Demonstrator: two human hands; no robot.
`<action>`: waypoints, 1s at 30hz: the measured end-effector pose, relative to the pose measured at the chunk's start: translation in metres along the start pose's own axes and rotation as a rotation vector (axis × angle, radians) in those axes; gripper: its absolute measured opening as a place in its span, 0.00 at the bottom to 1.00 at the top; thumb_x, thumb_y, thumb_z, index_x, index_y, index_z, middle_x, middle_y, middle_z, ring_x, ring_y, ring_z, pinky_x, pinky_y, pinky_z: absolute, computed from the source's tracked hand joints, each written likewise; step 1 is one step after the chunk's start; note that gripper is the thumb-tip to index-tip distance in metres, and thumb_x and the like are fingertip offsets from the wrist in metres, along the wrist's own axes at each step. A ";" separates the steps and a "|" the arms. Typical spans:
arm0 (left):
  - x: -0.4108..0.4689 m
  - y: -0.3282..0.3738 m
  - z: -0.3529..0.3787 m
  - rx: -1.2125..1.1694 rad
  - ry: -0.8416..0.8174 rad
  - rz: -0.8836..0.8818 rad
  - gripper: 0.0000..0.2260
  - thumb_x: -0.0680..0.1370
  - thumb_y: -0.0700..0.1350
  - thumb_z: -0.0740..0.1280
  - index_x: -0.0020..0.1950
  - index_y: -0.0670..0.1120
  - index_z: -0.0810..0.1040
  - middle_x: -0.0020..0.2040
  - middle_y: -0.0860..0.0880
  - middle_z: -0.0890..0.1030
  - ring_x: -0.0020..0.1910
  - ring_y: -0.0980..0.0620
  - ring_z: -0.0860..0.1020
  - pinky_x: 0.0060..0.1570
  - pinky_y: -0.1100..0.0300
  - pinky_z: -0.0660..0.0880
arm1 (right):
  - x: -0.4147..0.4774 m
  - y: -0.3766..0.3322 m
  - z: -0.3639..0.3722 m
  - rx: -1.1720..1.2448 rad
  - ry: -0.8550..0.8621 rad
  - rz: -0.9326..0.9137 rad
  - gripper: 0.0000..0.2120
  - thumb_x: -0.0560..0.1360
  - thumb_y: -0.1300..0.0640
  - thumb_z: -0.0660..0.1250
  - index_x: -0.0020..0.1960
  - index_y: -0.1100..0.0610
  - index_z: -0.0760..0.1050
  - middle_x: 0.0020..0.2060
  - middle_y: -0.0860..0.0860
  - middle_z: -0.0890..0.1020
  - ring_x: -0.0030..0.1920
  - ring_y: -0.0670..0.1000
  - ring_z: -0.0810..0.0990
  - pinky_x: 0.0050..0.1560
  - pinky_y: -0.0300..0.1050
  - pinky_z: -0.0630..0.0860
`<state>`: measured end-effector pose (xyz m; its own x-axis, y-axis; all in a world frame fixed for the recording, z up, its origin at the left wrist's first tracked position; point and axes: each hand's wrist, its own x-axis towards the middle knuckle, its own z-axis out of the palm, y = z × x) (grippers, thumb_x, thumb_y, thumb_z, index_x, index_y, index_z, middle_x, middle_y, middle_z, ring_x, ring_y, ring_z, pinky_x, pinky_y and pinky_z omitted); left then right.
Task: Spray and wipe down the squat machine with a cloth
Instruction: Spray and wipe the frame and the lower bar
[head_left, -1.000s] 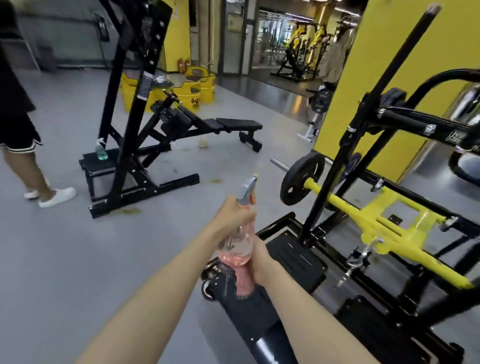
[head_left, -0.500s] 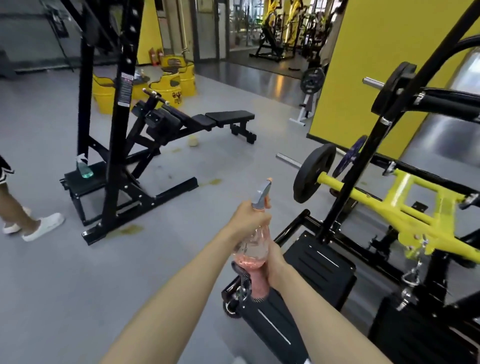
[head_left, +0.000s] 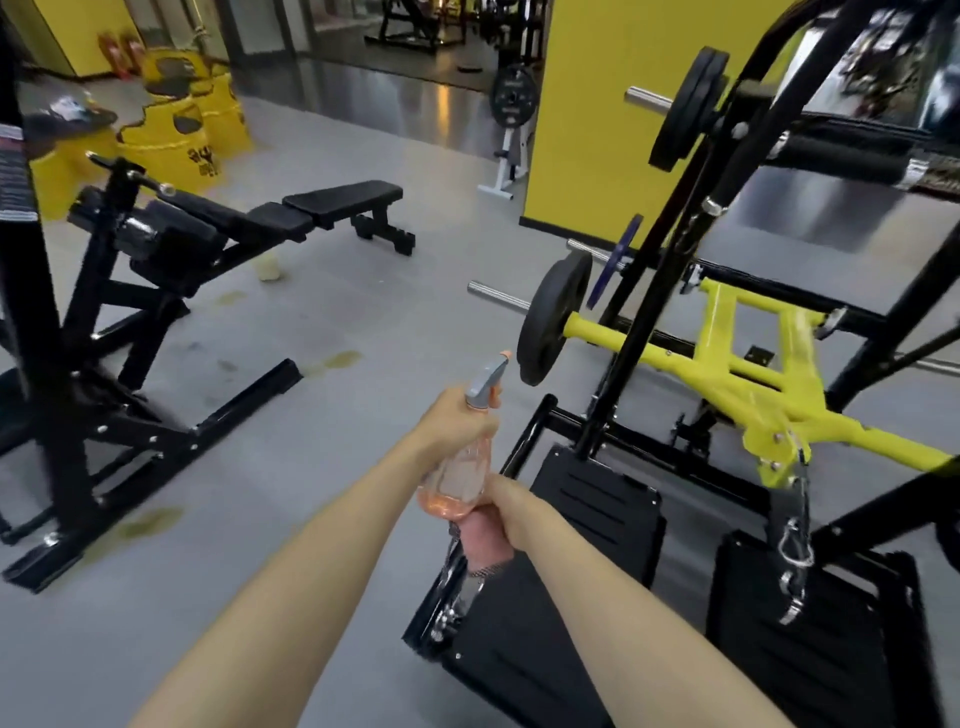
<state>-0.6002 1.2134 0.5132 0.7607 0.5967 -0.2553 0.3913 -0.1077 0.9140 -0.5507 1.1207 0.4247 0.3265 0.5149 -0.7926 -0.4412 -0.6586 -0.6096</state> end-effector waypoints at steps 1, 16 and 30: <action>0.009 -0.004 0.000 0.009 -0.021 -0.001 0.15 0.65 0.40 0.66 0.50 0.51 0.78 0.53 0.44 0.81 0.45 0.51 0.76 0.51 0.48 0.78 | 0.002 -0.004 -0.003 0.025 0.071 0.025 0.15 0.72 0.48 0.69 0.50 0.60 0.81 0.44 0.56 0.84 0.44 0.55 0.83 0.50 0.48 0.81; 0.258 -0.047 0.013 0.144 -0.464 -0.074 0.11 0.66 0.38 0.63 0.45 0.49 0.75 0.32 0.52 0.74 0.30 0.50 0.71 0.33 0.57 0.71 | 0.144 -0.094 -0.020 0.176 0.595 0.195 0.15 0.75 0.62 0.60 0.61 0.64 0.74 0.56 0.57 0.79 0.54 0.56 0.78 0.53 0.47 0.75; 0.355 -0.121 0.028 0.220 -0.580 -0.161 0.13 0.61 0.42 0.63 0.45 0.50 0.74 0.33 0.50 0.75 0.33 0.47 0.73 0.39 0.53 0.73 | 0.239 -0.085 -0.018 0.408 0.632 0.301 0.18 0.70 0.57 0.69 0.59 0.61 0.78 0.55 0.56 0.81 0.55 0.55 0.80 0.52 0.45 0.75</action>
<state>-0.3633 1.4158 0.3033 0.8159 0.0984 -0.5698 0.5744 -0.2503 0.7793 -0.4202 1.2898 0.2870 0.5021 -0.1408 -0.8533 -0.8157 -0.4050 -0.4131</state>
